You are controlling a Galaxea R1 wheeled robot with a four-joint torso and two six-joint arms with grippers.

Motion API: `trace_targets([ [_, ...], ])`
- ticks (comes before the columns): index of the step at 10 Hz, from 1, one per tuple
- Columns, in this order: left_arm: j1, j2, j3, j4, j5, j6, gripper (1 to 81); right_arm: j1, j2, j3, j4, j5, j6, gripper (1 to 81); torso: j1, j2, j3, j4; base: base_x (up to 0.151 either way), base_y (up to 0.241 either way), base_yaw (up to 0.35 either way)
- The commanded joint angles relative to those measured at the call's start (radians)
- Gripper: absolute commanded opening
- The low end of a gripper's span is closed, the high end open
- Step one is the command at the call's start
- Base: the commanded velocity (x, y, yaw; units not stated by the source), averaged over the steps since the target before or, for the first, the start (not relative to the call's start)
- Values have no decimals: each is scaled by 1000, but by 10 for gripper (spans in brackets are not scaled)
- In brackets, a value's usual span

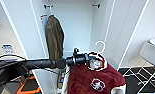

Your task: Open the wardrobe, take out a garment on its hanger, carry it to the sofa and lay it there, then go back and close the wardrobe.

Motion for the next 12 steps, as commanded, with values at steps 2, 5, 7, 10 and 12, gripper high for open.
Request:
trace_targets([
  [2,-195,-8,14,26,-91,-4,10,39,9,5,7,-53,-1,811,1,0,0,0,0,0,-151],
  [5,-183,-12,16,25,-91,-4,10,40,8,4,7,-53,4,811,1,0,0,0,0,0,-343],
  [7,-184,-8,17,28,-89,-5,10,40,8,4,7,-53,4,811,1,0,0,0,0,0,-357],
  [10,-184,6,11,29,-78,-5,10,39,9,4,7,-53,4,811,2,0,0,0,0,0,-374],
  [12,-181,12,8,32,-77,-4,10,37,9,8,4,-53,-5,811,2,0,0,0,0,0,-378],
])
